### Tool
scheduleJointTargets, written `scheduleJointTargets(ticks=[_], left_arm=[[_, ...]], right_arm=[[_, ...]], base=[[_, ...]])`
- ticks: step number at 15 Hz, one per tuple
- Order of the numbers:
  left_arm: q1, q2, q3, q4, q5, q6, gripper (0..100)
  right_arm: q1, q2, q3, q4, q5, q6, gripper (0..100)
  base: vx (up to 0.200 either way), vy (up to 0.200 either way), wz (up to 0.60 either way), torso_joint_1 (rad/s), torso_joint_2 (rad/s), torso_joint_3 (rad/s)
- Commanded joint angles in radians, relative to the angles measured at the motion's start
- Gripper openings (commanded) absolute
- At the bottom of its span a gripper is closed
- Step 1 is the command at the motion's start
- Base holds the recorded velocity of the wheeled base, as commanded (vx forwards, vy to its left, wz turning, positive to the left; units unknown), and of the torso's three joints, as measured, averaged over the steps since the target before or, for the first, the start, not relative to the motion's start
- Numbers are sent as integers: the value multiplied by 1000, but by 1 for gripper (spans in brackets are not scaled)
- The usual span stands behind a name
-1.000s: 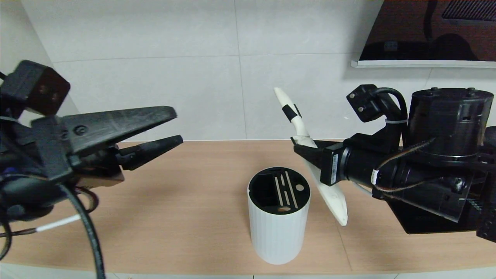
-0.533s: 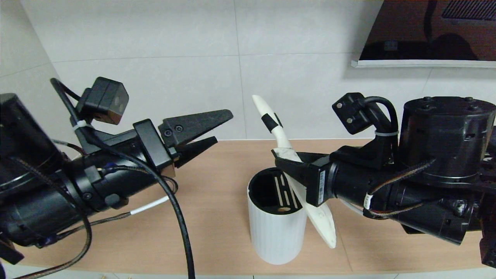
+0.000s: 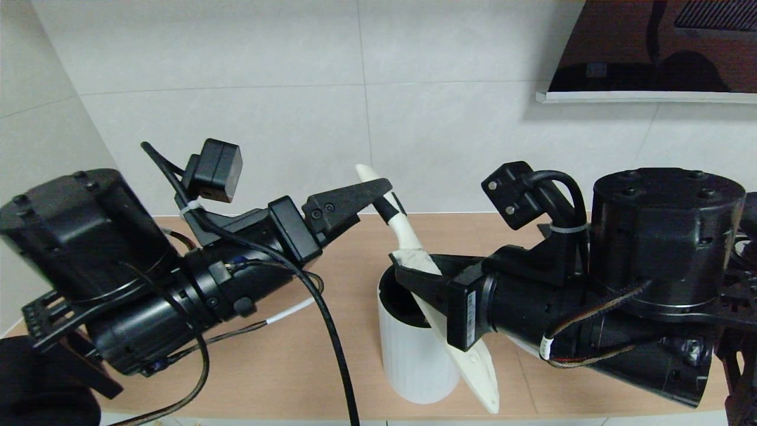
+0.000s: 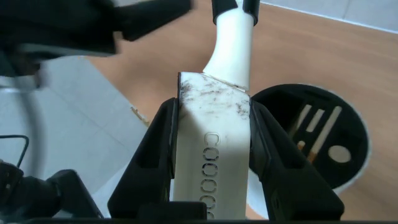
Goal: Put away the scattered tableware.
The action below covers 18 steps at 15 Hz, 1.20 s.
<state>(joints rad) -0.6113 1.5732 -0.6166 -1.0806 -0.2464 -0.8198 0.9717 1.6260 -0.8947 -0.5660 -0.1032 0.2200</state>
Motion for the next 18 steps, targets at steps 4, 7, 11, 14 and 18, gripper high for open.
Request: scheduleJointTargets(ticks=[4,7,11,14,18], left_arm=[[-21,60,6,-13,2,-4,100],[-25,62,6,-15,2,-4,100],[-24,70,1,-15,18,-1,100],[-24,77,0,-16,33,1,100],[-24,85,0,-16,32,2,0]], right_arm=[[28,32,0,-2,-1,5,0],[50,41,2,0,-1,5,0],[51,40,5,0,-3,5,0],[51,35,5,0,-4,5,0],[51,34,5,0,-13,5,0]], base=[[0,0,0,0,0,0],[0,0,0,0,0,0],[0,0,0,0,0,0],[0,0,0,0,0,0],[0,0,0,0,0,0]])
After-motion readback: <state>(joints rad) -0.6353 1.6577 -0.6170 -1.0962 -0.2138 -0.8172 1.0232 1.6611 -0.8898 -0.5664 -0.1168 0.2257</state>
